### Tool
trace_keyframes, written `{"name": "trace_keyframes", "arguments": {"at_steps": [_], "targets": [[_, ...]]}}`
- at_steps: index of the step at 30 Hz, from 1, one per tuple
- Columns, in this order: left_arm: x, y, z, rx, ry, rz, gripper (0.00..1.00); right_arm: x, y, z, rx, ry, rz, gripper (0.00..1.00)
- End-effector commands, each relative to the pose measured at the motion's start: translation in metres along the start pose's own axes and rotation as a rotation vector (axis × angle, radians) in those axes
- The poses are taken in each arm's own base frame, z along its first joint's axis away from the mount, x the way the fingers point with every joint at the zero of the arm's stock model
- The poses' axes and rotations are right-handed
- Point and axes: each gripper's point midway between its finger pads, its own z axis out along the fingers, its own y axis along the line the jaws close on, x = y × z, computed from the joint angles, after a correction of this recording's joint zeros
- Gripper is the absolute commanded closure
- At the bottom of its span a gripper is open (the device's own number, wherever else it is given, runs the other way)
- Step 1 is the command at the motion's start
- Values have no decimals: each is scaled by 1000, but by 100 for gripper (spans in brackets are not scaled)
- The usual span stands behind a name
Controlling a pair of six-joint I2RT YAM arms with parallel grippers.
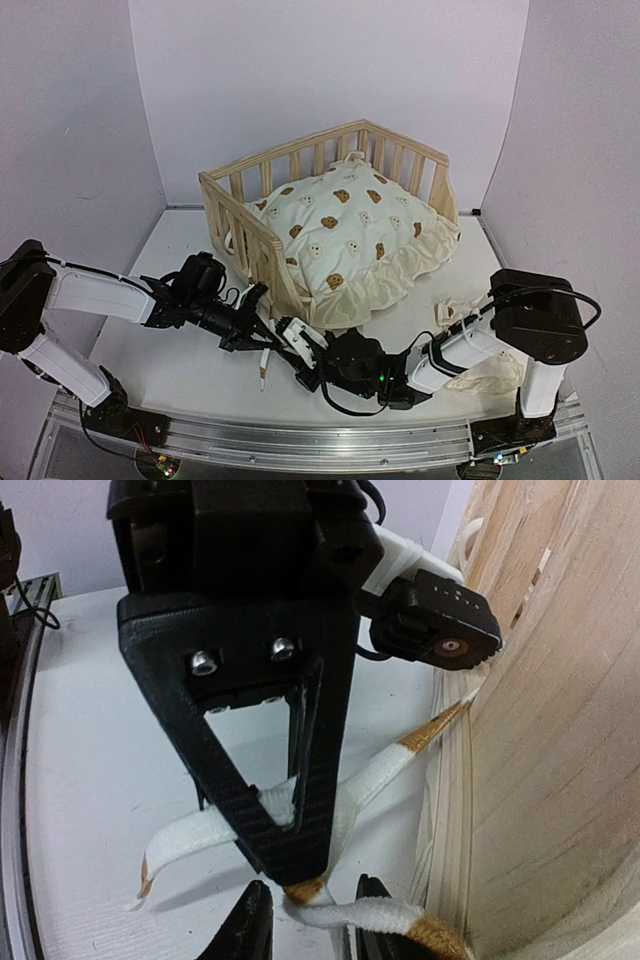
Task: Set up the pet bed
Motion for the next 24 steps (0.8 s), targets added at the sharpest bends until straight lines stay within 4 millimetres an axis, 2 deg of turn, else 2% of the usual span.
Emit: {"name": "trace_keyframes", "arguments": {"at_steps": [1,6,12,15,17,20,22,24], "targets": [[-10,-13,4,26,3,21,100,-20,-15,9,108,-56,57,76],[-8,-12,3,27,4,19,100,-16,-18,11,135,-39,30,85],[-7,-11,3,24,4,21,100,-12,-11,7,87,-22,-37,67],[-8,-13,2,27,5,24,100,-9,-12,8,90,-2,-60,66],[-8,-14,2,29,7,28,100,-8,-12,9,97,9,-71,70],[-8,-14,2,26,8,30,100,-7,-11,12,94,20,-85,82],[-9,-14,1,25,6,30,100,-5,-11,13,96,30,-97,84],[-9,-14,0,26,5,31,100,-3,-12,11,106,38,-109,80]]}}
